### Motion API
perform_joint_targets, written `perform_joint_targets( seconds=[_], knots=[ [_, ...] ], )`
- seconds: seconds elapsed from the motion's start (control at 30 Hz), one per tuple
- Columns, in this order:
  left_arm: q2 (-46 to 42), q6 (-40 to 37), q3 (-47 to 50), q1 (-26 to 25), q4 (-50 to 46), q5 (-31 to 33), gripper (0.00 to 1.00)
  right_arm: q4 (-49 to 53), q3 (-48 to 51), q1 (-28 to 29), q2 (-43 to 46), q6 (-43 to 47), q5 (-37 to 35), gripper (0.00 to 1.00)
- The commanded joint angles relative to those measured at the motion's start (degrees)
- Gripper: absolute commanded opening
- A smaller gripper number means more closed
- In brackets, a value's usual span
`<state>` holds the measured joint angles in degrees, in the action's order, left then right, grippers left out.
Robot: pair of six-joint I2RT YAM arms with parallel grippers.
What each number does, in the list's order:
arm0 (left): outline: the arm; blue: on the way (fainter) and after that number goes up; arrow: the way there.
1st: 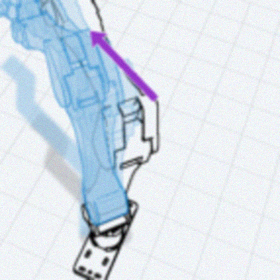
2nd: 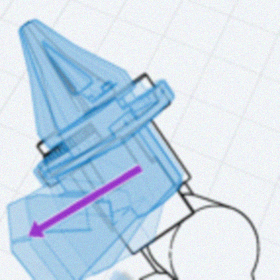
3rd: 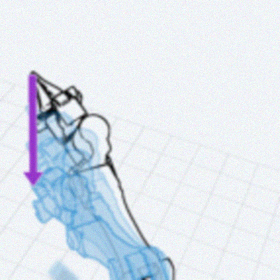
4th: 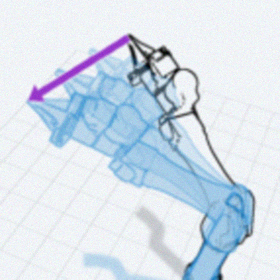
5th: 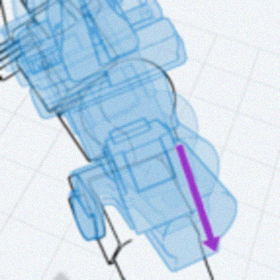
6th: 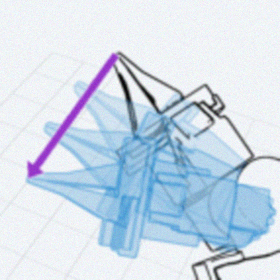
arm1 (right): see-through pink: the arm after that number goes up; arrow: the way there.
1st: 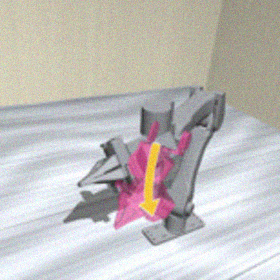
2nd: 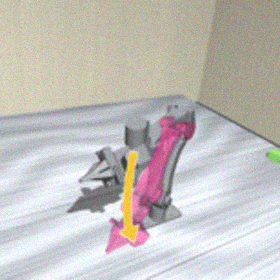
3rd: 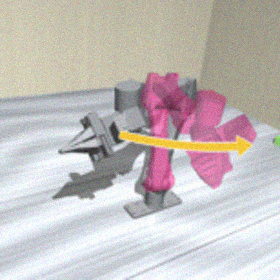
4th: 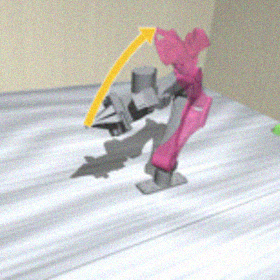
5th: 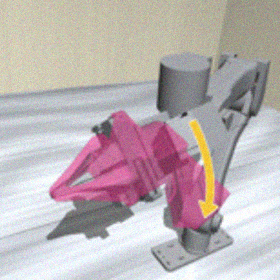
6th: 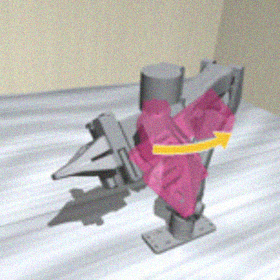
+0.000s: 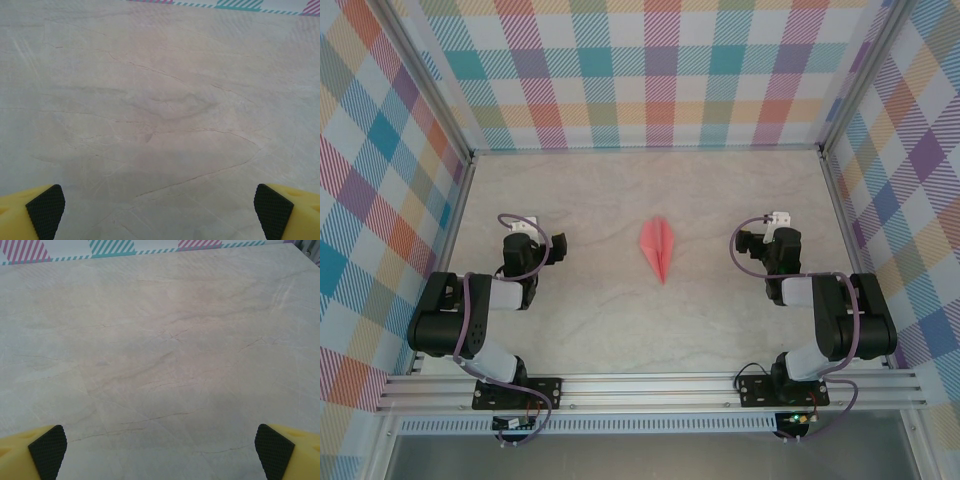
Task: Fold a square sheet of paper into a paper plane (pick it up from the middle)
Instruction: Reset both arms
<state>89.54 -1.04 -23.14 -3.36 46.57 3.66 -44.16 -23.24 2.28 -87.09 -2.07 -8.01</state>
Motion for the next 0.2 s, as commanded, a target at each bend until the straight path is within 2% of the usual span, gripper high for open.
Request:
perform_joint_targets(
  seconds=[0.0, 0.17],
  knots=[
    [0.55, -0.98, -1.38, -0.30, -0.51, -0.05, 1.00, -2.68, -0.16, -0.25, -0.23, 0.23, 1.15, 1.00],
    [0.55, -0.97, -1.30, -0.34, -0.41, -0.05, 1.00, -2.73, -0.13, -0.24, -0.27, 0.22, 1.15, 1.00]
  ],
)
